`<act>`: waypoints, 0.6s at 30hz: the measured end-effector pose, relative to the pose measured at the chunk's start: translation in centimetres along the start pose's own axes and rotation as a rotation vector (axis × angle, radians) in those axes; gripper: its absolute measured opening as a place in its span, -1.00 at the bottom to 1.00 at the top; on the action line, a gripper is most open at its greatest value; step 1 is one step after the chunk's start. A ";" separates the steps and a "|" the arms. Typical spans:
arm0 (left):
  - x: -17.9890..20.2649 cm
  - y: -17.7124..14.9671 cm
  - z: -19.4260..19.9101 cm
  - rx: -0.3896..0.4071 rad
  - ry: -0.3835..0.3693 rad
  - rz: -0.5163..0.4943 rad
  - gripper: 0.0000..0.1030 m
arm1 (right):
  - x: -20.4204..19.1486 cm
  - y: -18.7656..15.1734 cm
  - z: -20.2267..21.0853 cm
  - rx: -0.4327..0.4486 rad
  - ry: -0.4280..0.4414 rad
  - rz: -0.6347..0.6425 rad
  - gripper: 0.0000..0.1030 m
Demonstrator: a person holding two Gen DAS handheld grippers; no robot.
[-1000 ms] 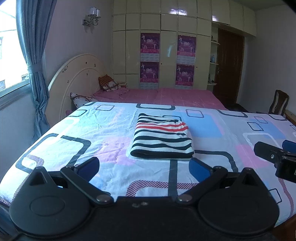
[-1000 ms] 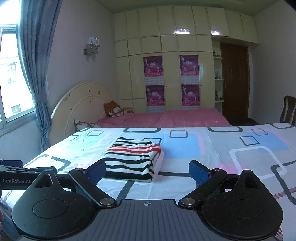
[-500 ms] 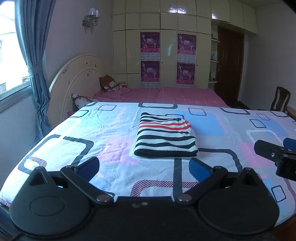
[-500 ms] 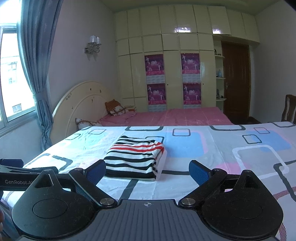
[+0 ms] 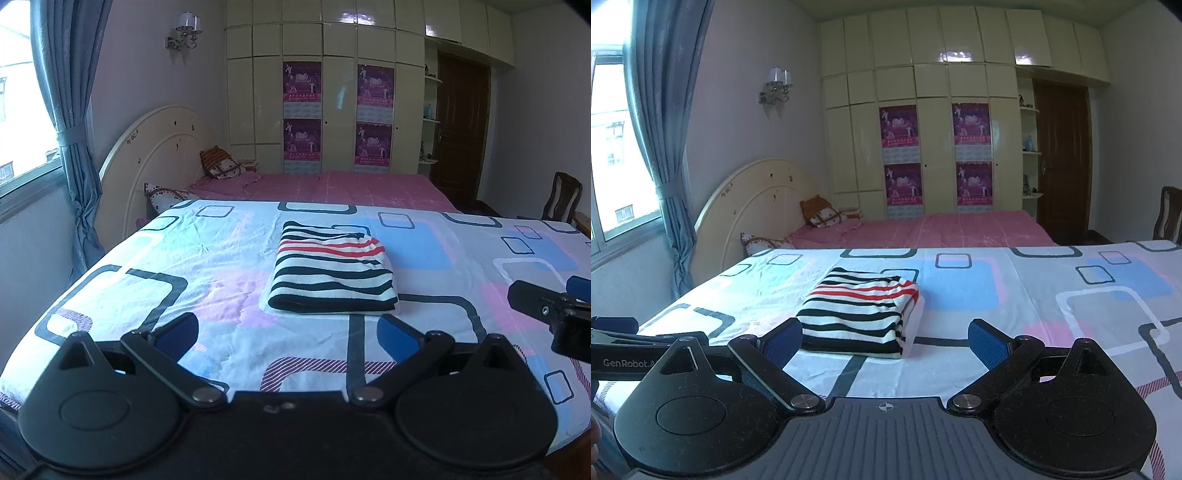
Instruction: Fold small clothes
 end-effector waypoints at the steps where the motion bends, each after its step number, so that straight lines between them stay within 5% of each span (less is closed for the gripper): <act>1: 0.0 0.0 -0.1 -0.001 -0.001 0.001 1.00 | 0.0 0.0 -0.1 -0.002 0.002 0.000 0.85; 18: 0.5 0.1 -1.7 -0.028 -0.026 0.005 0.99 | 0.9 -0.2 -1.0 -0.016 -0.004 -0.005 0.85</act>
Point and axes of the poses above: each gripper's, at about its wrist camera, not at the fingertips, and z roughly against the way its jaws point, x to its right, y to its top, the point moved 1 cm from there along -z, roughly the way its jaws point, and after that the axes turned 7 degrees about z, right-handed, at the moved point
